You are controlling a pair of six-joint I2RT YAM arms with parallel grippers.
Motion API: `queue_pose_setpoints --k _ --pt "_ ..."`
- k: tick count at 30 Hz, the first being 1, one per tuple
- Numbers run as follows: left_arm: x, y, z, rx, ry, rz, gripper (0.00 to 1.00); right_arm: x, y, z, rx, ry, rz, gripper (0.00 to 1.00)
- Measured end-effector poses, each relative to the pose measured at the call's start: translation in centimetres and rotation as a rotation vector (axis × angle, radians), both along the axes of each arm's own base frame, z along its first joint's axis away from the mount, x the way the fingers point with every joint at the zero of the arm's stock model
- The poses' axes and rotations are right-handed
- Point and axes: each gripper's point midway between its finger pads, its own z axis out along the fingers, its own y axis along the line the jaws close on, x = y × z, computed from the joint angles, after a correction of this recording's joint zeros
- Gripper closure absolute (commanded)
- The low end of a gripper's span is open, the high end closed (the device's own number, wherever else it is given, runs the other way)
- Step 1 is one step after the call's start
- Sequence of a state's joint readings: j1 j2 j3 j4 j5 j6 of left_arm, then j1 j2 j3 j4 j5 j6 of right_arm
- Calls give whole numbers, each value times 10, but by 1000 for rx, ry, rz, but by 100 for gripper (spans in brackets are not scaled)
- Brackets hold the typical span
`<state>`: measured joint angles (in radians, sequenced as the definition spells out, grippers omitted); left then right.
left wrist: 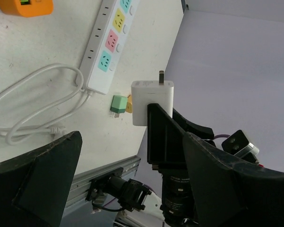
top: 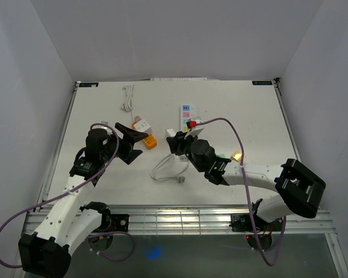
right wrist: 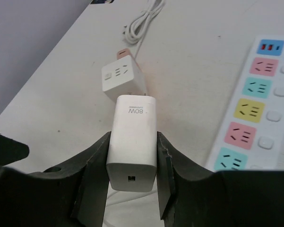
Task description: Insert the plug
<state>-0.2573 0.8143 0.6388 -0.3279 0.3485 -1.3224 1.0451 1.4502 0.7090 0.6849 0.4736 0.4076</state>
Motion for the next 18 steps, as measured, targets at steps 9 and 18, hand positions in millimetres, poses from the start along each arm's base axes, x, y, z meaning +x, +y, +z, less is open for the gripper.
queue_pose_setpoints --k 9,18 --pt "9 -8 24 199 -180 -198 5 37 -92 8 -7 40 -232 92" --pt "0 -43 -22 392 -214 -454 11 66 -171 -2 -86 97 -370 92"
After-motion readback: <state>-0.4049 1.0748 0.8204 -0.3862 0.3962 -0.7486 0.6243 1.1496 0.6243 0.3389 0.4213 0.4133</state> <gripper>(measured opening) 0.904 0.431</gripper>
